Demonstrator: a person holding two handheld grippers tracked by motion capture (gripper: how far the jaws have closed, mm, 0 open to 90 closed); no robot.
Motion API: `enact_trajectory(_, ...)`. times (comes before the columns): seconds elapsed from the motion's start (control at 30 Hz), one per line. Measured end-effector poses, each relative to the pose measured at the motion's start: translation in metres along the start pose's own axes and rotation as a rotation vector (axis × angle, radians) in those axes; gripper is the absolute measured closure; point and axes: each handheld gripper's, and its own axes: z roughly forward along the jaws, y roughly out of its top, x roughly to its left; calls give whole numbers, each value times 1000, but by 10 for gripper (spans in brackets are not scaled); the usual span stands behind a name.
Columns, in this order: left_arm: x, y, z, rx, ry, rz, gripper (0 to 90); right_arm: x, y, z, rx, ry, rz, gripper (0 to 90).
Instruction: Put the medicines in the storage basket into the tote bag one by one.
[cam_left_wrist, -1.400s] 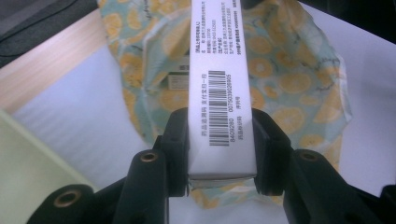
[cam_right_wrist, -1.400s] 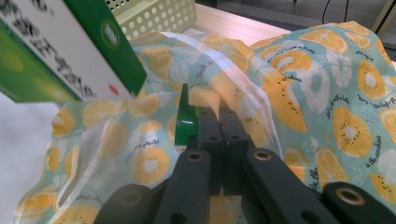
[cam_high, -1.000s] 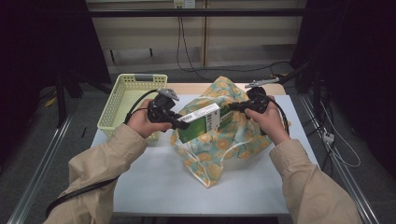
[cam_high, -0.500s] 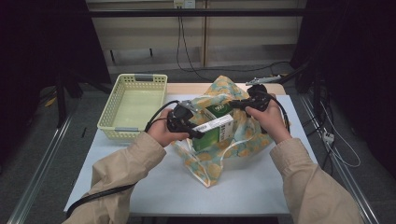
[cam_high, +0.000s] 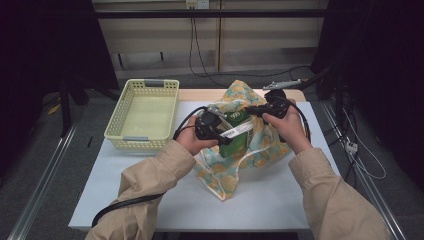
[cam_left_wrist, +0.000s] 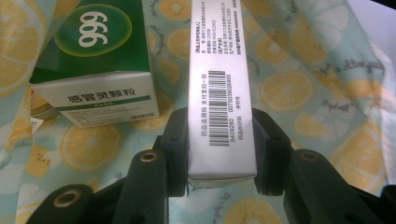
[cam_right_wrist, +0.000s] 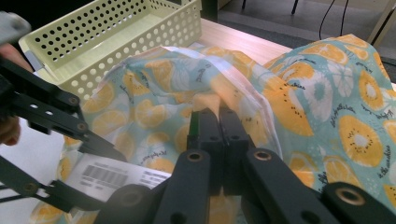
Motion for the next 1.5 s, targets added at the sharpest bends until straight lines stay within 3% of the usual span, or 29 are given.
enact_trajectory(0.27,5,6,16,-6,20,-16,633,-1,1,-4,-4,4,0,900)
enact_trajectory(0.43,5,13,24,4,63,-3,633,1,1,-5,-13,10,-6,900)
enact_trajectory(0.47,5,14,27,-9,62,-19,633,1,1,-5,-14,10,-8,900)
enact_trajectory(0.53,6,16,30,0,68,-8,632,0,1,-7,-18,10,-9,900)
enact_trajectory(0.63,6,21,36,-20,69,-24,632,-1,1,-9,-16,5,-7,900)
enact_trajectory(0.7,5,27,40,-13,72,-8,632,-2,1,-11,-18,0,-3,900)
enact_trajectory(0.83,4,36,51,-33,85,-4,631,-4,2,-13,-33,-9,2,900)
enact_trajectory(0.97,6,37,60,-78,69,-11,623,-5,2,-13,-22,-13,3,900)
enact_trajectory(1.03,6,36,61,-96,61,-9,564,-6,1,-13,-23,-15,6,900)
enact_trajectory(1.07,6,35,60,-106,59,-10,457,-6,1,-13,-22,-14,4,900)
enact_trajectory(1.1,6,34,59,-113,50,-9,402,-6,1,-12,-21,-12,1,900)
enact_trajectory(1.2,4,30,48,-95,75,-9,260,-4,-1,-10,-13,-12,-3,900)
enact_trajectory(1.23,4,28,44,-91,57,-15,214,-4,-1,-10,-14,-10,-2,900)
enact_trajectory(1.3,2,21,34,-94,31,-15,216,-3,-1,-9,-13,-10,-3,900)
enact_trajectory(1.5,-2,-3,4,-73,54,-42,172,-1,-6,-5,3,-4,-6,900)
